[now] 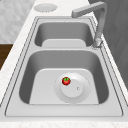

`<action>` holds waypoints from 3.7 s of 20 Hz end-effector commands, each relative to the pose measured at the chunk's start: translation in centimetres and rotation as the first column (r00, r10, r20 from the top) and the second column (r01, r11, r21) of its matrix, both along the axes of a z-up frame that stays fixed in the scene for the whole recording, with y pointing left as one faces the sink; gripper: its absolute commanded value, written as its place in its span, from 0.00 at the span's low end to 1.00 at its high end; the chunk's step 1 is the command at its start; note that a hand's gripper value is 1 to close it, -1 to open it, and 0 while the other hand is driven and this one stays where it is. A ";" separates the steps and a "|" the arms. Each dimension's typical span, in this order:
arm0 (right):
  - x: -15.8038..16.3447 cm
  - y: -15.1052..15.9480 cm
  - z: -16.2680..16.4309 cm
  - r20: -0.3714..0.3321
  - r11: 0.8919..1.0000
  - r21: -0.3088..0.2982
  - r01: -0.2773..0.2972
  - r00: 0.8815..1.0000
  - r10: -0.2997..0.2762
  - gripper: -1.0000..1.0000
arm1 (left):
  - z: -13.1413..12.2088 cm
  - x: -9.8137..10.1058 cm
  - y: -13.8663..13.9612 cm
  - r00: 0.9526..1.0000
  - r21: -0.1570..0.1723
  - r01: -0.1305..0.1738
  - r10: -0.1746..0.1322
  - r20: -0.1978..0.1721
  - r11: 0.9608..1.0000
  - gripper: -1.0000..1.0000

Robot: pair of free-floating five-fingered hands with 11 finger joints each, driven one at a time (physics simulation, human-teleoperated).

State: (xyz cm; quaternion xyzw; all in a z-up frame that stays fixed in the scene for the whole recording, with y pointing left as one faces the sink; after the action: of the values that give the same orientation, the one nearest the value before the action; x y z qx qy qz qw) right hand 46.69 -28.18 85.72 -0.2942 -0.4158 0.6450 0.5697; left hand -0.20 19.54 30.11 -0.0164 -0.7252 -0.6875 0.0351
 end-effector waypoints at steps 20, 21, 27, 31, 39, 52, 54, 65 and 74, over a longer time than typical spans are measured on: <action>3.0 -0.5 -7.2 0.379 0.986 -0.083 -0.143 0.911 0.164 0.00 | 0.0 0.0 0.0 1.000 0.000 0.000 0.000 0.000 1.000 0.50; 3.0 -0.5 -7.4 0.398 0.985 -0.086 -0.148 0.902 0.170 0.00 | 0.0 0.0 0.0 1.000 0.000 0.000 0.000 0.000 1.000 0.50; 3.1 -0.6 -8.7 0.450 0.969 -0.143 -0.199 0.859 0.243 0.00 | 0.0 0.0 0.0 1.000 0.000 0.000 0.000 0.000 1.000 0.50; 3.2 -0.7 -9.7 0.456 0.953 -0.177 -0.246 0.838 0.301 0.00 | 0.0 0.0 0.0 1.000 0.000 0.000 0.000 0.000 1.000 0.50; 4.5 -0.6 -12.0 0.398 0.913 -0.233 -0.334 0.824 0.403 0.00 | 0.0 0.0 0.0 1.000 0.000 0.000 0.000 0.000 1.000 0.50; 8.1 -0.4 -15.8 0.283 0.816 -0.382 -0.433 0.786 0.549 0.00 | 0.0 0.0 0.0 1.000 0.000 0.000 0.000 0.000 1.000 0.50; 8.7 -0.4 -16.5 0.264 0.800 -0.402 -0.445 0.780 0.567 0.00 | 0.0 0.0 0.0 1.000 0.000 0.000 0.000 0.000 1.000 0.50; 7.7 2.4 -19.3 0.374 0.700 -0.533 -0.475 0.610 0.699 1.00 | 0.0 0.0 0.0 1.000 0.000 0.000 0.000 0.000 1.000 0.50; 5.8 3.3 -22.3 0.425 0.717 -0.524 -0.460 0.588 0.688 1.00 | 0.0 0.0 0.0 1.000 0.000 0.000 0.000 0.000 1.000 0.50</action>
State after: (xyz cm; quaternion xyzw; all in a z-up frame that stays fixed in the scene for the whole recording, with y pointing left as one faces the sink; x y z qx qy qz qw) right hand 53.04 -24.75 64.60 -0.4369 -0.5264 0.7197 0.1183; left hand -0.20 19.54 30.11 -0.0164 -0.7252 -0.6875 0.0351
